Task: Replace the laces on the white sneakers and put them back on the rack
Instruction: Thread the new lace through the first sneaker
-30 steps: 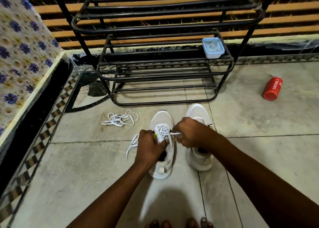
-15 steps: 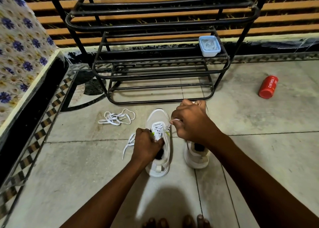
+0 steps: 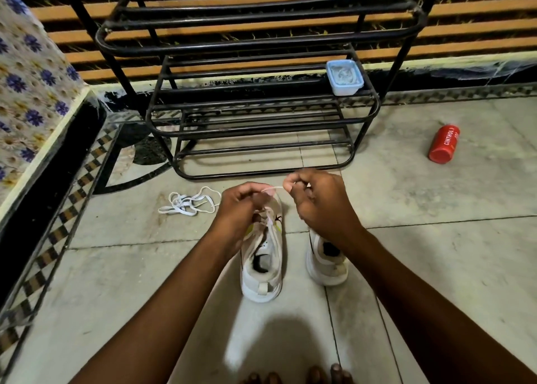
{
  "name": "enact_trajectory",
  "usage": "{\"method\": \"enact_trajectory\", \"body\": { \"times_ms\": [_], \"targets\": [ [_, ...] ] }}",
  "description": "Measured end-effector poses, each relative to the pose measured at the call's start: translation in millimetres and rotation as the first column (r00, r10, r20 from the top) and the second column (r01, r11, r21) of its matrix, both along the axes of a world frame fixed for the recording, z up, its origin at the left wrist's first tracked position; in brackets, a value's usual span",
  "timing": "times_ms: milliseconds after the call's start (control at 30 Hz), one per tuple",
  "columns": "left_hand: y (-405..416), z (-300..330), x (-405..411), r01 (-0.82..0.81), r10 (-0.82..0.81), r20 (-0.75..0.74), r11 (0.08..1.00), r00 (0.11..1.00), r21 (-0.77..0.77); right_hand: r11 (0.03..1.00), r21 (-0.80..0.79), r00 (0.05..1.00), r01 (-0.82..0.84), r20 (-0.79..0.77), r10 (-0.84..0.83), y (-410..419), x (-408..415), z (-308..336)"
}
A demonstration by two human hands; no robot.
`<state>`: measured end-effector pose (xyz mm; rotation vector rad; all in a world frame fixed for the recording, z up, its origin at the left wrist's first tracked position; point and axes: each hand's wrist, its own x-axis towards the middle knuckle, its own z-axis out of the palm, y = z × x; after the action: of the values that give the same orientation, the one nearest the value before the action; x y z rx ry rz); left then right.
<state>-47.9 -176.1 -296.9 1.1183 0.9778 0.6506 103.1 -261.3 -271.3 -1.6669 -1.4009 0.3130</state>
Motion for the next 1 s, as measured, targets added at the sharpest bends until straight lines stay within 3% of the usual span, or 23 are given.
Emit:
{"method": "enact_trajectory", "body": {
  "times_ms": [100, 167, 367, 433, 533, 600, 667, 767, 867, 1000],
  "targets": [
    [17, -4, -4, -0.165, 0.216, 0.108, 0.919, 0.97, -0.358, 0.99, -0.128, 0.991, -0.058, 0.116, 0.073, -4, 2, -16],
    [27, -11, -10, -0.201, 0.308, 0.134, 0.837, 0.942, -0.51, 0.961, -0.266, 0.974, -0.081, 0.182, 0.133, -6, 6, -25],
    [32, -28, -20, -0.271, 0.51, 0.143, 0.65, 0.848, -0.71, 0.845, -0.534, 0.935, 0.007, 0.303, 0.184, -8, 8, -36],
    [35, -28, -23, -0.287, 0.53, 0.137, 0.638, 0.837, -0.714, 0.825, -0.565, 0.931, 0.019, 0.31, 0.191, -7, 9, -38],
    [31, -25, -23, -0.291, 0.459, 0.138, 0.739, 0.877, -0.608, 0.885, -0.463, 0.946, -0.043, 0.267, 0.185, -5, 7, -42],
    [20, -26, -24, -0.289, 0.335, 0.061, 0.881, 0.94, -0.374, 0.93, -0.366, 0.966, -0.029, 0.23, 0.12, -2, 6, -45],
    [1, -30, -30, -0.253, 0.24, -0.136, 0.963, 0.961, -0.091, 0.95, -0.312, 0.993, 0.011, 0.114, 0.026, -2, 4, -45],
    [-20, -41, -39, -0.091, 0.124, -0.299, 0.988, 0.946, 0.122, 0.96, -0.279, 0.997, 0.034, -0.058, -0.052, -3, -4, -44],
    [-27, -53, -47, 0.185, 0.007, -0.513, 0.929, 0.858, 0.321, 0.964, -0.265, 0.975, 0.005, -0.213, -0.064, -6, -17, -51],
    [-32, -55, -49, 0.199, 0.087, -0.557, 0.879, 0.826, 0.433, 0.963, -0.271, 0.887, 0.008, -0.443, -0.132, -6, -28, -61]
  ]
}}
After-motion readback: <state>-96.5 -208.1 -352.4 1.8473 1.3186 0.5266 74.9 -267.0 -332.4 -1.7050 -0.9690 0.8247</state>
